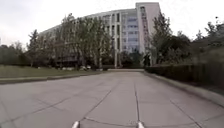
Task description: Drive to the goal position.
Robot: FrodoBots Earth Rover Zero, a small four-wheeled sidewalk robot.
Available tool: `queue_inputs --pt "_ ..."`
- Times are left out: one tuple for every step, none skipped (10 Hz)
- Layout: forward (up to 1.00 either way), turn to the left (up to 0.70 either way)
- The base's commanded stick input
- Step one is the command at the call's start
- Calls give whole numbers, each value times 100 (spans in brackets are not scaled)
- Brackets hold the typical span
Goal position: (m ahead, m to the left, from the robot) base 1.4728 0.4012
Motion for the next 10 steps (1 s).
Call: queue_inputs --pt "60 -15" --pt "60 -15" --pt "60 -15" --pt "60 -15" --pt "60 -15" --pt "60 -15" --pt "60 -15" --pt "60 -15" --pt "60 -15" --pt "60 -15"
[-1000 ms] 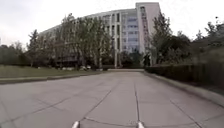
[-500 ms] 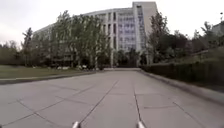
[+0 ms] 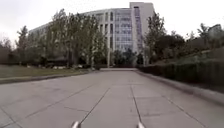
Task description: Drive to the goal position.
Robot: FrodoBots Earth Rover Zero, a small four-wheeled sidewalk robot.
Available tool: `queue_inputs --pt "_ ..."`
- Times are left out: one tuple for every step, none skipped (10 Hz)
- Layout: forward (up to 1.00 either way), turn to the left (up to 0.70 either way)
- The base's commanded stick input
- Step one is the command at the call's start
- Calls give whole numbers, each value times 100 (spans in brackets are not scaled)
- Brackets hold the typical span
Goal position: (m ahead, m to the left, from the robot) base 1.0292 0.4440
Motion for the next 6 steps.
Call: queue_inputs --pt "60 -15" --pt "60 -15" --pt "60 -15" --pt "60 -15" --pt "60 -15" --pt "60 -15"
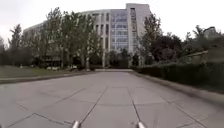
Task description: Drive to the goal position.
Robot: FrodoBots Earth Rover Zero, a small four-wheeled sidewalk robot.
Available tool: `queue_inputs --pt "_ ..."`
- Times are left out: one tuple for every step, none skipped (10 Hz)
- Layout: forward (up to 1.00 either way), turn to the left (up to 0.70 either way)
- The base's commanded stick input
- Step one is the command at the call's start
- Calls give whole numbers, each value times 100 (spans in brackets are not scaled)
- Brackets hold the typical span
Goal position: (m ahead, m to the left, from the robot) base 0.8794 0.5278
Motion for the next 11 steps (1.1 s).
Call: queue_inputs --pt "60 -15" --pt "60 -15" --pt "60 -15" --pt "60 -15" --pt "60 -15" --pt "60 -15" --pt "60 -15" --pt "60 -15" --pt "60 -15" --pt "60 -15" --pt "60 -15"
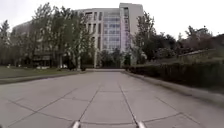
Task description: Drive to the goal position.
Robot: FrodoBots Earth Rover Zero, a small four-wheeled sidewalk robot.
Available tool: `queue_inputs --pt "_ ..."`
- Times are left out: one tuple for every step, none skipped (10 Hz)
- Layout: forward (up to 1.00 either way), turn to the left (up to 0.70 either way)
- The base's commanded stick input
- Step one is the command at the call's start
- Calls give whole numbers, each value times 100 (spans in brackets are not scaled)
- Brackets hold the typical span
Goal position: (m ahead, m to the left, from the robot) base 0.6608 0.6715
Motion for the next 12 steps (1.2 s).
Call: queue_inputs --pt "60 -15" --pt "44 -49" --pt "19 -89" --pt "6 -69" --pt "0 -60" --pt "0 -60" --pt "0 -60" --pt "0 -60" --pt "0 -60" --pt "0 -60" --pt "0 -60" --pt "0 -60"
